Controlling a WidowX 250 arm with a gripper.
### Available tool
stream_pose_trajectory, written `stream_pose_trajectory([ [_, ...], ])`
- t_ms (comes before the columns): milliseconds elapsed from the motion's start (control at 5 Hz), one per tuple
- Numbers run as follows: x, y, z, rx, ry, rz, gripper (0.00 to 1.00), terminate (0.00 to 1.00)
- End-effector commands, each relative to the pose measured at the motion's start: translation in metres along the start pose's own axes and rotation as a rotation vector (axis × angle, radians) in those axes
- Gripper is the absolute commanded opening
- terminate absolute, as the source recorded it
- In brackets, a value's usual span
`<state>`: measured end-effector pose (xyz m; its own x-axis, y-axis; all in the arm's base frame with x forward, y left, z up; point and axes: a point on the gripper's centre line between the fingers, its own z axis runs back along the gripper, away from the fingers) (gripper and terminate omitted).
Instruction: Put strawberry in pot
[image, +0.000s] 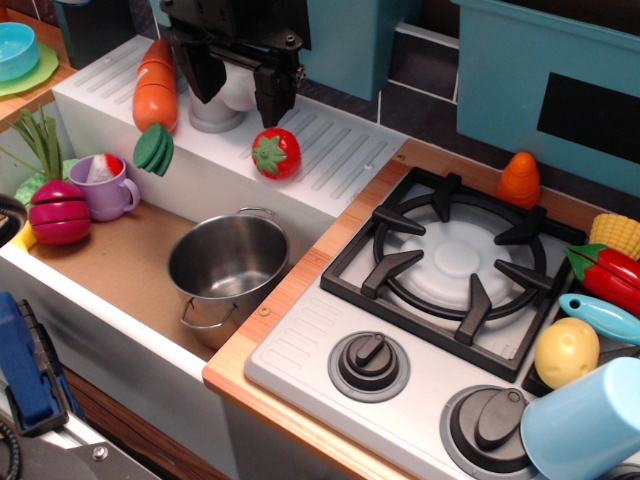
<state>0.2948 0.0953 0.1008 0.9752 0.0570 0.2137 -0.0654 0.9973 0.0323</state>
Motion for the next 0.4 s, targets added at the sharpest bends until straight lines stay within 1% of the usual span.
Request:
stream_pose_trajectory([
  [0, 0.0000, 0.0000, 0.0000, 0.000, 0.000, 0.000, 1.00, 0.00],
  [200, 0.0070, 0.0004, -0.0087, -0.010, -0.013, 0.002, 1.00, 0.00],
])
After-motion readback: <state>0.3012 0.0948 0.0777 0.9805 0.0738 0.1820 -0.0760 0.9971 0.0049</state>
